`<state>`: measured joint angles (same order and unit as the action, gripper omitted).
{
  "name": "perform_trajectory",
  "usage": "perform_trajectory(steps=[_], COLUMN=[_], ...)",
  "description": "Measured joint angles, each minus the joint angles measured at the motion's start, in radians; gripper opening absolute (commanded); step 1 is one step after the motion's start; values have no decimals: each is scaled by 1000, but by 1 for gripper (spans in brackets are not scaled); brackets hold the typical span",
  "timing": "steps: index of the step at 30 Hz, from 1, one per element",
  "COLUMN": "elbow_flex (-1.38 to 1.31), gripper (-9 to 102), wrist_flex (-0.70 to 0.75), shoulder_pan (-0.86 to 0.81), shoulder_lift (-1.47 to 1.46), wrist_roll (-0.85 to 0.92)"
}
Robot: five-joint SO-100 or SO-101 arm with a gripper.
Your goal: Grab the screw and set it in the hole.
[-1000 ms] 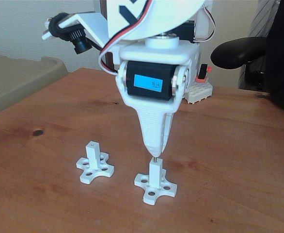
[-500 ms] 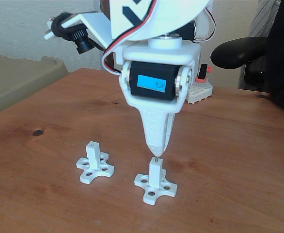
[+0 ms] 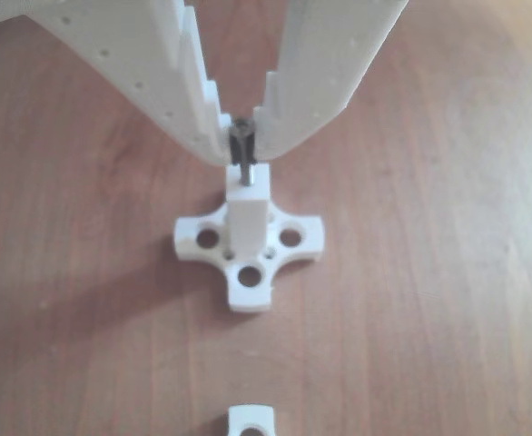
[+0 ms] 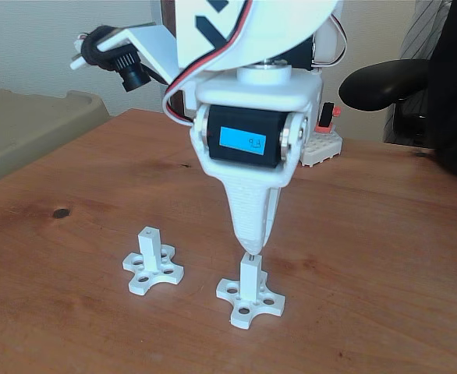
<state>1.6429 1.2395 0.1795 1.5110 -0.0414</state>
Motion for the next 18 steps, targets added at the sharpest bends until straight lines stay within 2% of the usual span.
perform_trajectory(steps=[18], elbow_flex=[0], gripper=[7], wrist_flex=[58], shoulder_pan=[-14], shoulder_lift=[0], wrist_roll=[0])
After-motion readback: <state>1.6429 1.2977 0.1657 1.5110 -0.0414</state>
